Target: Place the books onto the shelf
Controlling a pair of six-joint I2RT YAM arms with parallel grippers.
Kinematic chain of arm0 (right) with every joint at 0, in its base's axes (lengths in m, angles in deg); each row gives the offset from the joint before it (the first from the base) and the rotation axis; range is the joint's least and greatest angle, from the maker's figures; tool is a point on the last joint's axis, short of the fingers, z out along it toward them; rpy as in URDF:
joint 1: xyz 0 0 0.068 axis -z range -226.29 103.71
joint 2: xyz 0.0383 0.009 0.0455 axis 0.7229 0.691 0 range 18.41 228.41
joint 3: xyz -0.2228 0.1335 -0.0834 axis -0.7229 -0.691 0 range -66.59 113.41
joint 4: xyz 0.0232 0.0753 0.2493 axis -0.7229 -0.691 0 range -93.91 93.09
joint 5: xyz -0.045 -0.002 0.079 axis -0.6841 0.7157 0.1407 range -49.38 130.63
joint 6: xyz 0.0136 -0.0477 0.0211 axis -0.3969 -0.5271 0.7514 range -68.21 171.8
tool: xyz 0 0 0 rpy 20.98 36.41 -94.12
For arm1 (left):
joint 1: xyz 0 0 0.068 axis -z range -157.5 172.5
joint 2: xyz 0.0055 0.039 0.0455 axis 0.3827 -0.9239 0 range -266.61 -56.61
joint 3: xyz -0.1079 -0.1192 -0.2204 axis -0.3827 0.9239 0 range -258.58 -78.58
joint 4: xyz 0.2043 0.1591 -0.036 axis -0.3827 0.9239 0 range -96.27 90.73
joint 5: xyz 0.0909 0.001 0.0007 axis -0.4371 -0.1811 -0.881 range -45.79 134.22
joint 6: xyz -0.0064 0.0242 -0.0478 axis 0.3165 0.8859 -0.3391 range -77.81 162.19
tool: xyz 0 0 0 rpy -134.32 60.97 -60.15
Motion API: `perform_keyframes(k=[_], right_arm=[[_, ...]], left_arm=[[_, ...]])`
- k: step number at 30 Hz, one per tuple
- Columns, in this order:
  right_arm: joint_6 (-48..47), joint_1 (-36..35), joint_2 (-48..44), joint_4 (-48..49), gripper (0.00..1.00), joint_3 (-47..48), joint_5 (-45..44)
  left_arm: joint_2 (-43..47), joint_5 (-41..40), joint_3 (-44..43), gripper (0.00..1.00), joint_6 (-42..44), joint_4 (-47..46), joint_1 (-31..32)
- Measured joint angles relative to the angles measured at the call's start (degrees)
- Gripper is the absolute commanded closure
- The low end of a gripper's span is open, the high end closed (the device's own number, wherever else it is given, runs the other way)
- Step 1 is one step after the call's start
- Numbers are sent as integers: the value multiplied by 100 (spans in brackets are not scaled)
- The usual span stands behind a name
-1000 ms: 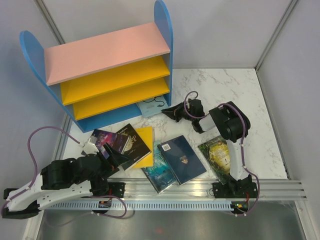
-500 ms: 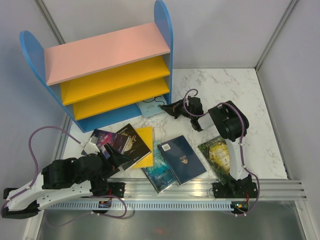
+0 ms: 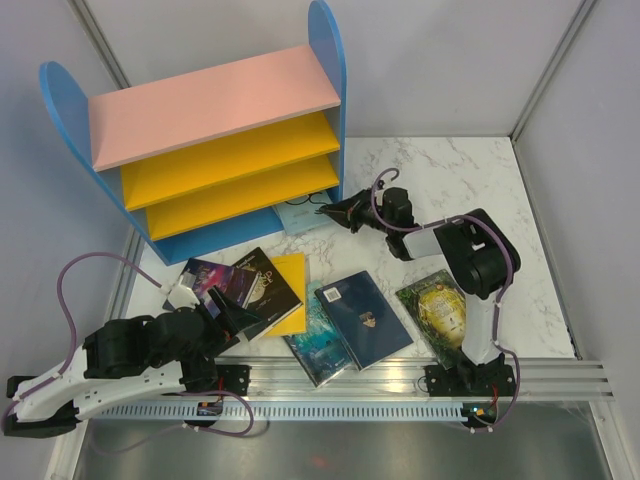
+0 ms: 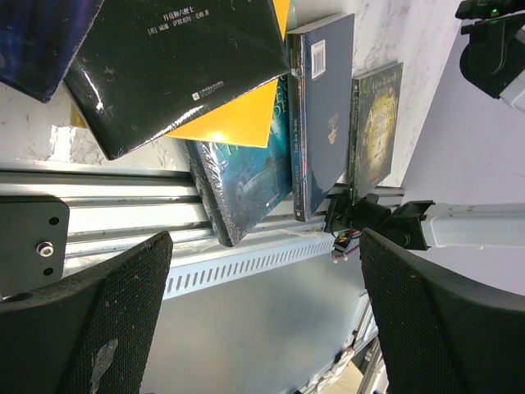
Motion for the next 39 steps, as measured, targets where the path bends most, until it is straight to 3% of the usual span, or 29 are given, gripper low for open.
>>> perform_keyframes(k=[3,5,17,28,39], right_arm=[[-254,-59,-142,-315,75,-203,59],[-435,-96,-144,-669,76,-286,63],[-1530,-144,-90,-2951,89,319,-116],[-1740,-232,675,-3733,98,1285,-428],[-1335,-417,1075,-3794,100,1834,-623]], left_arm=[[0,0,0,4,0,-4,0],[0,-2,0,4,0,-7,0],[11,-24,48,4,2,-81,0],[551,-164,153,4,2,-105,0],[678,-302,173,3,4,133,0]])
